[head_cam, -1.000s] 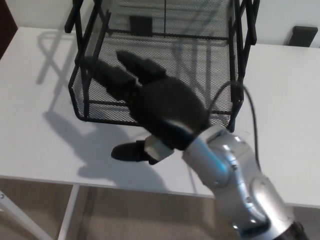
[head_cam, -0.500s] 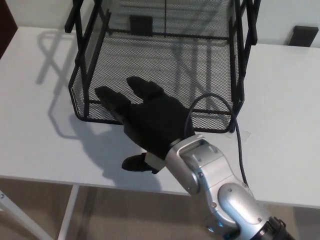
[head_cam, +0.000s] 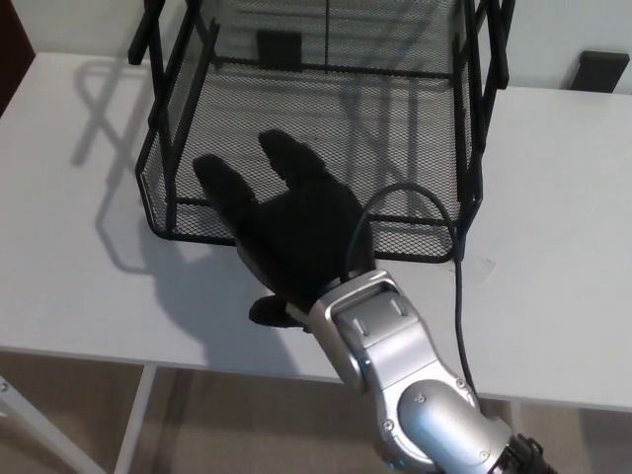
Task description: The robot walks towards a file tray kept in the middle of a desk and uses its right hand to grab a tray and pulls it out towards itself
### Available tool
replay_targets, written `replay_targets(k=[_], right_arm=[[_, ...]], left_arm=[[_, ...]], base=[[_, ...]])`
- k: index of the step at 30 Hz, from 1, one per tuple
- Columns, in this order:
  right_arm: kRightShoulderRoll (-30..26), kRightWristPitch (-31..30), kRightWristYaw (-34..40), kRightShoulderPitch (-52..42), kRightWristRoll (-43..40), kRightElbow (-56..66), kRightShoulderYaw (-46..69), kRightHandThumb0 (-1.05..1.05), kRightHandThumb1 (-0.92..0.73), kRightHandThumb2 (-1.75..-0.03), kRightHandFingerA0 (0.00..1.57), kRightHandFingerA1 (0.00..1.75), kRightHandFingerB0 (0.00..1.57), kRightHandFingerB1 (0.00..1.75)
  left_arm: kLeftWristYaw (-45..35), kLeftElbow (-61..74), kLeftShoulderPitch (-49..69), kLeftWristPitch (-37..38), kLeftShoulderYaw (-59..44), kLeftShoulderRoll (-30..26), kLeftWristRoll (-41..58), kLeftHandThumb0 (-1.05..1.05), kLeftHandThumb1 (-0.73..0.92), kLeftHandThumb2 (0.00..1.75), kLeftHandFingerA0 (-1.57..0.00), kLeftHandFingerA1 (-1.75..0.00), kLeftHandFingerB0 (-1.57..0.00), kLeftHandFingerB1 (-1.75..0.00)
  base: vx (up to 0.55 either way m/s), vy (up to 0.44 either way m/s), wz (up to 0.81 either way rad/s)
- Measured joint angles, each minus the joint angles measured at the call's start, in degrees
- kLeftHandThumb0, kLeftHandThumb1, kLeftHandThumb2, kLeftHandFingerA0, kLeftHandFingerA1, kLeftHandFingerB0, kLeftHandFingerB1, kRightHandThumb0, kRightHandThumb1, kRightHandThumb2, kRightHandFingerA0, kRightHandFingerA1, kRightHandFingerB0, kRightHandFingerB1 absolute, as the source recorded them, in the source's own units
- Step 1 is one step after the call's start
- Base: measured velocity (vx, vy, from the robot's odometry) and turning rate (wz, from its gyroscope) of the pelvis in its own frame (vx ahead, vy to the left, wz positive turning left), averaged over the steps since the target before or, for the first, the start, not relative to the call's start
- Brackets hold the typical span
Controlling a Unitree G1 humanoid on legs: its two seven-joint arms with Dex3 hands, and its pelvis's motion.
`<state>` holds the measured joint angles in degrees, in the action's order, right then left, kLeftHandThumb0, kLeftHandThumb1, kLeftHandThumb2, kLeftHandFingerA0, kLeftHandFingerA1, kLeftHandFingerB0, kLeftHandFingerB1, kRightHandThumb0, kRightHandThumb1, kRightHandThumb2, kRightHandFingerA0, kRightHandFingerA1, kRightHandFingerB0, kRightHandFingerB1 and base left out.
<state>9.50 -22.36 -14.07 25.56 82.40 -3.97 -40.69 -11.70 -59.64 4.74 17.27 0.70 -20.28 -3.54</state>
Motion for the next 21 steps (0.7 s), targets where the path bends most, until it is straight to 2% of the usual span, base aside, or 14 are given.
replay_targets(k=[4,7,9,12,13,21], right_arm=[[0.75,-2.50,0.03,0.00,3.51,-0.11,-0.69,-0.72,-0.46,-0.74,0.00,0.00,0.00,0.00],[1.74,-4.79,0.09,0.00,5.87,-0.85,-0.86,-0.75,-0.48,-0.78,0.00,0.02,0.00,0.00],[2.05,-6.20,0.09,0.00,7.17,-1.79,-0.84,-0.73,-0.44,-0.76,0.00,0.03,0.00,0.00],[2.26,-8.35,-0.02,-0.01,8.95,-3.48,-0.67,-0.77,-0.45,-0.77,0.00,0.00,0.00,0.00],[2.30,-8.97,-0.10,-0.01,9.50,-4.18,-0.57,-0.79,-0.46,-0.82,0.00,0.04,0.00,0.00],[2.02,-13.33,-0.71,-0.01,12.33,-5.98,0.64,-0.81,-0.51,-0.82,0.00,0.02,0.00,0.00]], left_arm=[[-0.02,0.79,0.03,-0.01,0.85,-0.46,-0.60,-0.55,0.34,0.52,-0.88,-0.61,-0.40,-0.53],[-0.12,1.35,0.04,-0.02,1.35,-0.97,-0.94,-0.58,0.36,0.52,-0.84,-0.59,-0.40,-0.52],[-0.14,1.61,0.05,-0.05,1.81,-1.45,-1.28,-0.59,0.37,0.52,-0.81,-0.59,-0.41,-0.52],[-0.14,2.34,0.07,-0.41,2.67,-2.13,-2.04,-0.59,0.35,0.52,-0.85,-0.59,-0.40,-0.52],[-0.14,2.69,0.08,-0.55,2.88,-2.27,-2.16,-0.59,0.35,0.52,-0.85,-0.59,-0.40,-0.52],[-0.49,3.39,0.06,-1.41,3.49,-2.65,-3.03,-0.57,0.35,0.51,-0.85,-0.58,-0.40,-0.51]], base=[[0.00,0.000,0.00],[0.00,0.000,0.00],[0.00,0.000,0.00],[0.00,0.000,0.00],[0.00,0.000,0.00],[0.00,0.000,0.00]])
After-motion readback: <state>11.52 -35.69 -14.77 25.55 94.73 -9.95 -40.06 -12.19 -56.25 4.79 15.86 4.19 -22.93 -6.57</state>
